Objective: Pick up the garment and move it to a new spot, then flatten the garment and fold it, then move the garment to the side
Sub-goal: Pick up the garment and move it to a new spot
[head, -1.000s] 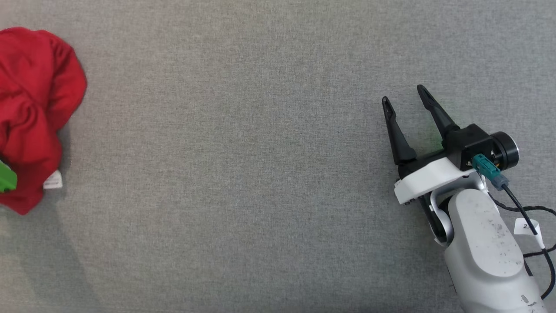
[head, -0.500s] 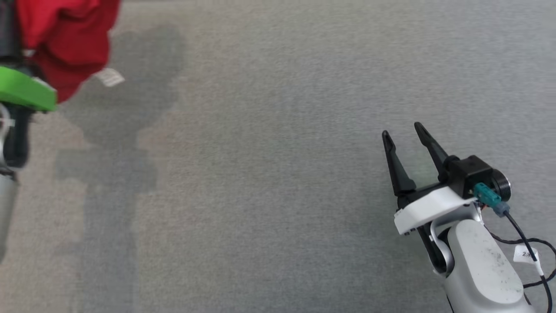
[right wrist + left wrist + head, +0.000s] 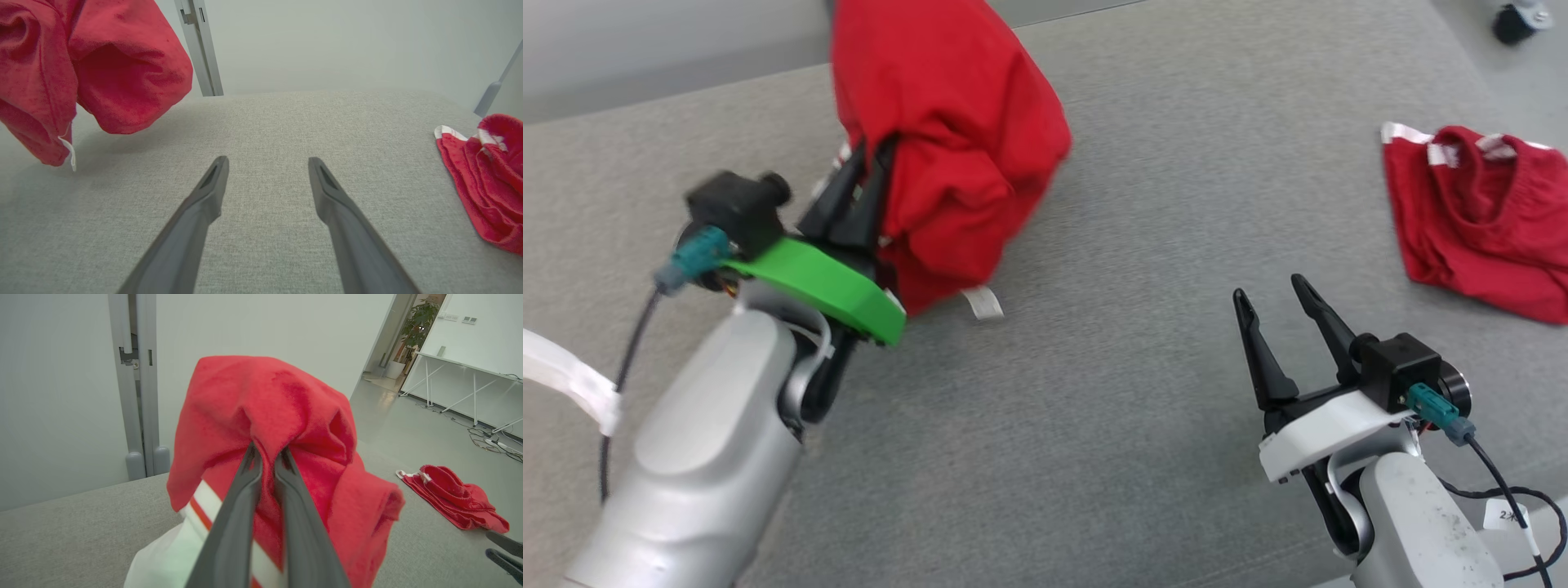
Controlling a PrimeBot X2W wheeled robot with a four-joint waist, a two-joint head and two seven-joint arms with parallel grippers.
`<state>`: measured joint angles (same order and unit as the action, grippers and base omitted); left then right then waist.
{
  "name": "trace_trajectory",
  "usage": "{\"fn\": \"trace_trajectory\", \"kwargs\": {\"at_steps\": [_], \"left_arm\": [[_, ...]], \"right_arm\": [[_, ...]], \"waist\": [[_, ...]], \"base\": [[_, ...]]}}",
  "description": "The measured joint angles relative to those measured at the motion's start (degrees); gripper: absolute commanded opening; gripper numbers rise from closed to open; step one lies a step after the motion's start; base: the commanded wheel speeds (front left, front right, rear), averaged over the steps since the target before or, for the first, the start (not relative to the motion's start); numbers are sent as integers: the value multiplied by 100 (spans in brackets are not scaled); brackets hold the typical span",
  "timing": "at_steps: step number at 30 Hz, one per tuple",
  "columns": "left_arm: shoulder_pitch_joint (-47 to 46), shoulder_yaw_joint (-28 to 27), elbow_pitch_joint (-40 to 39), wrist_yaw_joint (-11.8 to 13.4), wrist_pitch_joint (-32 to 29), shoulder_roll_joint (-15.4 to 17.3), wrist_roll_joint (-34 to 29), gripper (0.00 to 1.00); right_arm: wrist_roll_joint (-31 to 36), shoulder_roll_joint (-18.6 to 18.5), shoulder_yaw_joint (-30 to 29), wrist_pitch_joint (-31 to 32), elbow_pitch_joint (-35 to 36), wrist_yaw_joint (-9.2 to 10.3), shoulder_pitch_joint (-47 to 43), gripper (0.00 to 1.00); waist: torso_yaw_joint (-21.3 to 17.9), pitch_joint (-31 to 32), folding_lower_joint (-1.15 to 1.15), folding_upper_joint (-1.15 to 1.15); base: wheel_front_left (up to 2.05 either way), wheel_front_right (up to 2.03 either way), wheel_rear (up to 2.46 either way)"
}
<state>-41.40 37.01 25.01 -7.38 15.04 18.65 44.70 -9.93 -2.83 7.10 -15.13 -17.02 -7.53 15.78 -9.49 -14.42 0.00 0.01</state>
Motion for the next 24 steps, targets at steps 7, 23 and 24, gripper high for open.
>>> {"fn": "trace_trajectory", "kwargs": {"at_steps": [7,23,24], "left_arm": [[623,7,280,0,0,-359,-424,100],[2871,-2780,-330,0,9,-887,-2005,100],[2990,-2880,-355,0,9,-899,-2074,100]], "right_arm": [[-13,2,2,0,31,0,-128,100],[64,2,-155,0,-281,0,-342,100],[67,4,-152,0,-310,0,-361,100]], "waist": [[-493,99,0,0],[-81,622,0,0],[-47,662,0,0]], "base": [[0,0,0],[0,0,0],[0,0,0]]}}
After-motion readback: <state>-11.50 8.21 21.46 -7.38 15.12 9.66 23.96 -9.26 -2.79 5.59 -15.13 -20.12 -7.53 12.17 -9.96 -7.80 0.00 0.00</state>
